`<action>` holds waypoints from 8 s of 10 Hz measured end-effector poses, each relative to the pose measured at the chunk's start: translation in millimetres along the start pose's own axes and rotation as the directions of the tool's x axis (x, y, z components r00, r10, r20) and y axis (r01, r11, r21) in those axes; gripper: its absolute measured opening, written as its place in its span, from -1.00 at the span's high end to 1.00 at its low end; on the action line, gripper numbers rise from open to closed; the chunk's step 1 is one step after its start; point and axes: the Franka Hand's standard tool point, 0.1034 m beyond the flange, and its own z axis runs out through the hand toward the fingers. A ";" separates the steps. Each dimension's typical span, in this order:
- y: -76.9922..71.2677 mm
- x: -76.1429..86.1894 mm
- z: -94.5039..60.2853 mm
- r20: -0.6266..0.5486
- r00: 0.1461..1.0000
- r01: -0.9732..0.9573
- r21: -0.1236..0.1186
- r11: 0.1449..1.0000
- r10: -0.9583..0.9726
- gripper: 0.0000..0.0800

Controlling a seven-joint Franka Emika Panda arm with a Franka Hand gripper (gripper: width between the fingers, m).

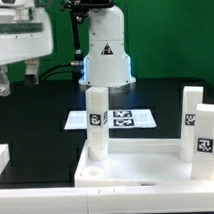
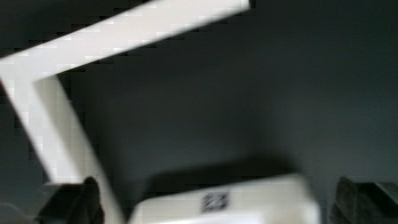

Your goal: Assemble desk

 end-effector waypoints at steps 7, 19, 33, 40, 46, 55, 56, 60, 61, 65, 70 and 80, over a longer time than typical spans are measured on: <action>-40.8 -60.2 25.9 0.024 0.974 0.223 0.073 0.972 -0.225 -0.62; -104.4 -109.6 60.1 0.034 0.979 0.191 0.180 0.965 -0.200 -0.62; -93.2 -151.2 76.5 -0.123 0.872 0.488 0.298 0.820 -0.474 -0.62; -94.8 -148.3 98.9 -0.142 0.879 0.476 0.336 0.813 -0.456 -0.62; -105.4 -156.1 113.3 -0.143 0.899 0.436 0.372 0.819 -0.414 -0.32; -90.6 -92.9 101.3 0.010 1.000 -0.014 0.367 0.930 0.011 0.29; -85.8 -87.1 96.9 0.051 0.988 -0.157 0.359 0.920 0.149 0.29; -91.5 -96.3 93.9 0.129 0.919 -0.394 0.348 0.851 0.373 0.29; -102.9 -90.9 91.0 0.158 0.836 -0.548 0.305 0.779 0.526 0.29; -117.5 -34.6 105.1 0.245 0.352 -0.933 0.172 0.317 0.903 0.29; -119.0 -22.1 107.3 0.260 -0.071 -0.995 0.052 -0.087 0.963 0.29; -113.0 -4.8 94.7 0.407 -0.148 -0.978 0.077 -0.195 0.901 -0.59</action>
Offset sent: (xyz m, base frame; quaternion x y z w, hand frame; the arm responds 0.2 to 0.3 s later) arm 0.0000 0.0000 0.0000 0.0000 0.0000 -0.0650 0.9979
